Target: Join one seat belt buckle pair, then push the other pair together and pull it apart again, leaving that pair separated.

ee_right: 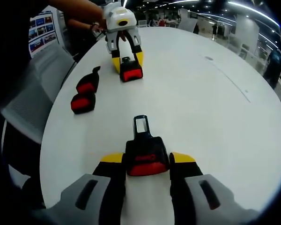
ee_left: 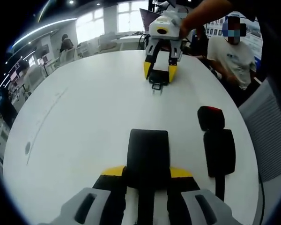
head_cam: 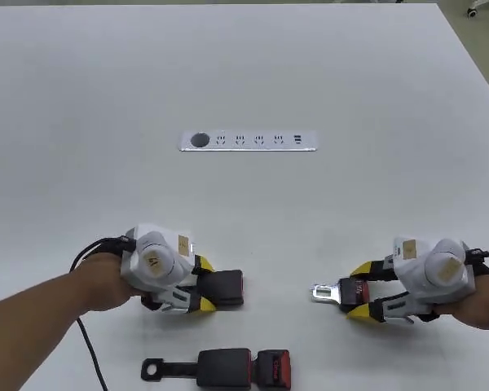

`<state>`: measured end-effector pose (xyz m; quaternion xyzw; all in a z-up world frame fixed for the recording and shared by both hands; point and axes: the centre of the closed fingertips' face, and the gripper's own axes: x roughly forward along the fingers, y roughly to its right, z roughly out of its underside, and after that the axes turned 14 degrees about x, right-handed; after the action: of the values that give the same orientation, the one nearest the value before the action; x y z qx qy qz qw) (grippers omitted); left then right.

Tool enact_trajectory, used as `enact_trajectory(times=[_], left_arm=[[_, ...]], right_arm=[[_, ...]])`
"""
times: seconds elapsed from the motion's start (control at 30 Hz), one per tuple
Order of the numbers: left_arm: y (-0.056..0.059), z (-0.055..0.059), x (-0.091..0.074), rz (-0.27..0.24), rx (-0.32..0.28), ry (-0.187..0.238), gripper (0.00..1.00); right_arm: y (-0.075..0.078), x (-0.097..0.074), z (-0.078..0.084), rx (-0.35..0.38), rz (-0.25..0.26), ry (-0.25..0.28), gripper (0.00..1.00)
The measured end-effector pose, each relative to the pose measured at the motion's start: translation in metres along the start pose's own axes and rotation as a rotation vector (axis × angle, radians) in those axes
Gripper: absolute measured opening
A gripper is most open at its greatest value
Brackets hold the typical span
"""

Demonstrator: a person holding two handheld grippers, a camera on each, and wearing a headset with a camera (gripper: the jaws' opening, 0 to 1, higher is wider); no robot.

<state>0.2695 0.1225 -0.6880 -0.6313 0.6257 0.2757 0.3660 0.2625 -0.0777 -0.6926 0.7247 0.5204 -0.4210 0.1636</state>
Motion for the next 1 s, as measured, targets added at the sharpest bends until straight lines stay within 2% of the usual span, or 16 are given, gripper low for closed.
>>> enact_trajectory(times=[0.17,0.33,0.6,1.0], left_arm=[[-0.001,0.001,0.003,0.022,0.021,-0.019,0.34],[-0.002,0.002,0.004,0.032,0.029,-0.021,0.33],[-0.002,0.002,0.005,0.032,0.025,-0.014,0.33],[-0.001,0.000,0.004,0.028,0.022,-0.008,0.33]], right_arm=[[-0.001,-0.001,0.001,-0.001,-0.008,-0.011,0.34],[-0.001,-0.003,0.002,-0.021,-0.011,-0.027,0.33],[-0.003,-0.002,0.000,-0.017,-0.021,-0.021,0.33],[-0.013,0.020,-0.024,-0.039,-0.039,0.004,0.33]])
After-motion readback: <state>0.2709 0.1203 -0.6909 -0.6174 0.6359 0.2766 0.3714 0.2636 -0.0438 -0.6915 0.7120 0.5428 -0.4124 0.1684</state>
